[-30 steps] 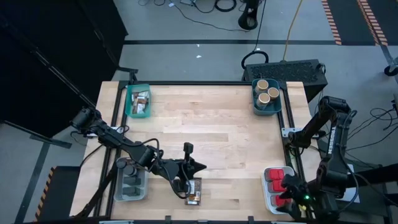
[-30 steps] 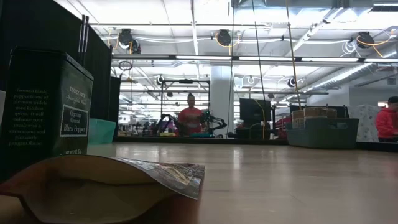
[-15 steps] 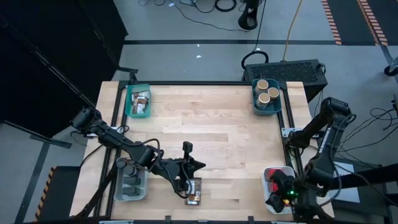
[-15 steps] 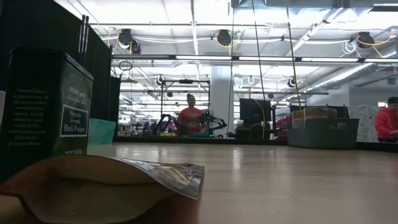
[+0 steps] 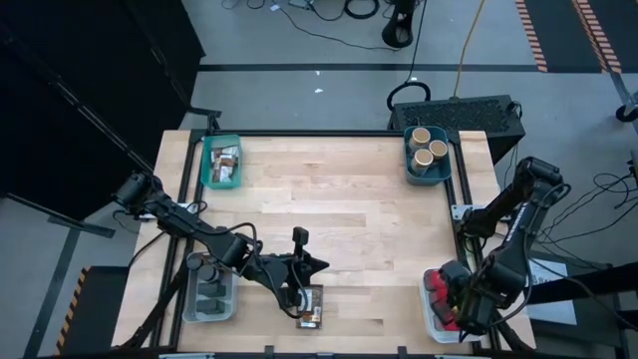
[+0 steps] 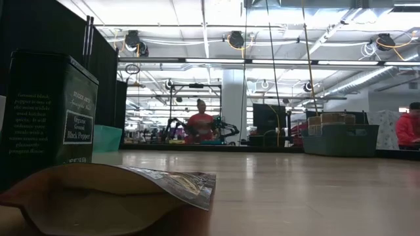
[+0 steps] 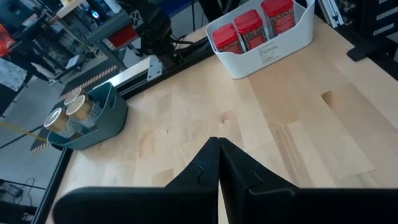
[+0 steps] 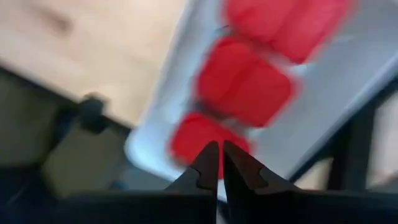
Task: Sort spices by type
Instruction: Adjust the middle red seasoning can in the white bin
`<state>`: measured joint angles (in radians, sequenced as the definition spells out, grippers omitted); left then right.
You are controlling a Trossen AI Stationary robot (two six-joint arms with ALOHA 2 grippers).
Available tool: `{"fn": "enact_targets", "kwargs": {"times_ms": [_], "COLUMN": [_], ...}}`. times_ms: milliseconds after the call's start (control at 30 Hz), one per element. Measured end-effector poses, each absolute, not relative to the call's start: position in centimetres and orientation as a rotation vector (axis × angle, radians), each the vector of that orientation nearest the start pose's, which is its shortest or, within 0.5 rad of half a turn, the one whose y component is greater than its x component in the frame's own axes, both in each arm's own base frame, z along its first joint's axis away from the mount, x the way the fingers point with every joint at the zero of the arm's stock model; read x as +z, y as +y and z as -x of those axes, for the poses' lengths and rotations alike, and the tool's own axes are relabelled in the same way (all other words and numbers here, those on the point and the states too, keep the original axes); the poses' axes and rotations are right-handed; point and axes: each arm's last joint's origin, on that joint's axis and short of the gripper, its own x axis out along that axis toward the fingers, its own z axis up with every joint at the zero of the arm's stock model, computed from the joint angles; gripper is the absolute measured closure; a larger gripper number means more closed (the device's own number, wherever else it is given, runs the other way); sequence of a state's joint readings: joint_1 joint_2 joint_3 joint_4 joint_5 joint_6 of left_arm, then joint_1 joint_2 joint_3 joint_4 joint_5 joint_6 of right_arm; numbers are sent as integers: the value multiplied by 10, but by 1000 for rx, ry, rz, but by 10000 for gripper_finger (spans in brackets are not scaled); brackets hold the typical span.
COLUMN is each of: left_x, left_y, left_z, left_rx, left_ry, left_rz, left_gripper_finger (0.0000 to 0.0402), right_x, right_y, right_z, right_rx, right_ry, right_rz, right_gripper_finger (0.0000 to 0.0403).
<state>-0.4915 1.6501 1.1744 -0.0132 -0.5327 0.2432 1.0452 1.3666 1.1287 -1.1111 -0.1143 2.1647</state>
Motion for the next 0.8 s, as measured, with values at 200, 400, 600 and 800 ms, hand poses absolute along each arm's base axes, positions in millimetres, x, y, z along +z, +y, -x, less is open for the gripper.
{"fn": "enact_targets", "kwargs": {"times_ms": [200, 400, 600, 800], "left_x": [264, 264, 264, 264], "left_y": [-160, -160, -160, -160], "left_z": [-331, -331, -331, -331], "left_rx": [-12, -12, -12, -12], "left_ry": [438, 438, 438, 438], "left_rz": [-482, -482, -482, -482], "left_gripper_finger": [395, 395, 395, 395], "right_x": [261, 250, 235, 228], "right_y": [206, 208, 219, 225], "right_z": [-114, -118, -122, -126], "right_rx": [-737, -751, -783, -761], "right_ry": [1479, 1425, 1436, 1443], "right_rz": [-989, -931, -889, -883], "right_gripper_finger": [402, 402, 403, 403]}}
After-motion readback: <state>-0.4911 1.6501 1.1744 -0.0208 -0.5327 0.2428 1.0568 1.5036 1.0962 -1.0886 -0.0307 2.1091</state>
